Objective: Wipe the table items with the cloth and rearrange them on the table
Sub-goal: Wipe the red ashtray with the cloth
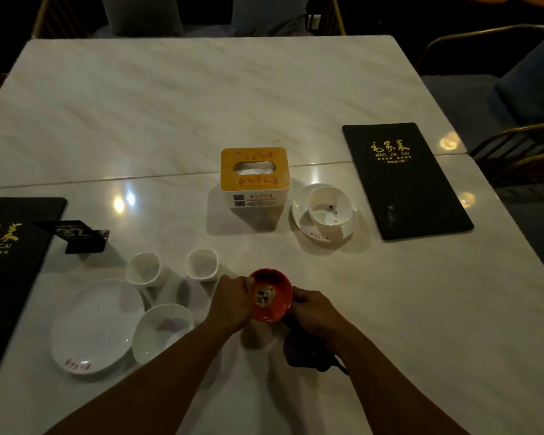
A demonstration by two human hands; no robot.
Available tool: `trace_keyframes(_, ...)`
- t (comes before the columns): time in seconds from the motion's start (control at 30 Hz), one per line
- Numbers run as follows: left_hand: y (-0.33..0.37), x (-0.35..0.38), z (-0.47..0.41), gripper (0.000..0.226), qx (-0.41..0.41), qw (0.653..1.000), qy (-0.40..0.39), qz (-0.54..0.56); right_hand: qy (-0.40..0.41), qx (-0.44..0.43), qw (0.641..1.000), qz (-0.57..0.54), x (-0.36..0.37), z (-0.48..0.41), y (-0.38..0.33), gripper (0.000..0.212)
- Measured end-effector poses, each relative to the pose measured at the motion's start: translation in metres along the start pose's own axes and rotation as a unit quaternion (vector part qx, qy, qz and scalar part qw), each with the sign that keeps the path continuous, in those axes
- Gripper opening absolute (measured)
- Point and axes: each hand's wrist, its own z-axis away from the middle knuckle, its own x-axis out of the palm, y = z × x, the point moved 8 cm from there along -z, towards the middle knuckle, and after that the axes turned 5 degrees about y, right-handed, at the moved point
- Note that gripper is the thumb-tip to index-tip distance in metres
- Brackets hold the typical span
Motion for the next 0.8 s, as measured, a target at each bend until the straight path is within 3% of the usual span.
trace_keyframes(0.13,-0.003,0.003,-0.008,0.049,0.015,0.997,-0.002,-0.078,-0.01,-0.006,1.0,0.014,0.004,-0.013,0.003,0.027)
trace_keyframes(0.37,-0.006,0.001,-0.013,0.035,0.029,0.997,0.016,-0.072,-0.021,0.003,0.999,0.026,0.005,-0.025,0.002,0.023)
trace_keyframes(0.6,0.001,-0.005,-0.008,0.03,0.035,0.997,0.023,-0.069,-0.035,0.013,0.995,0.094,-0.003,-0.024,0.001,0.031)
trace_keyframes(0.7,0.012,-0.014,-0.006,0.039,0.02,0.991,0.016,-0.13,-0.012,0.043,0.988,0.149,-0.027,-0.021,0.0,0.025)
trace_keyframes(0.8,0.041,-0.036,-0.007,0.04,0.067,0.984,0.047,-0.157,0.037,0.053,0.986,0.151,-0.06,-0.015,-0.01,0.03)
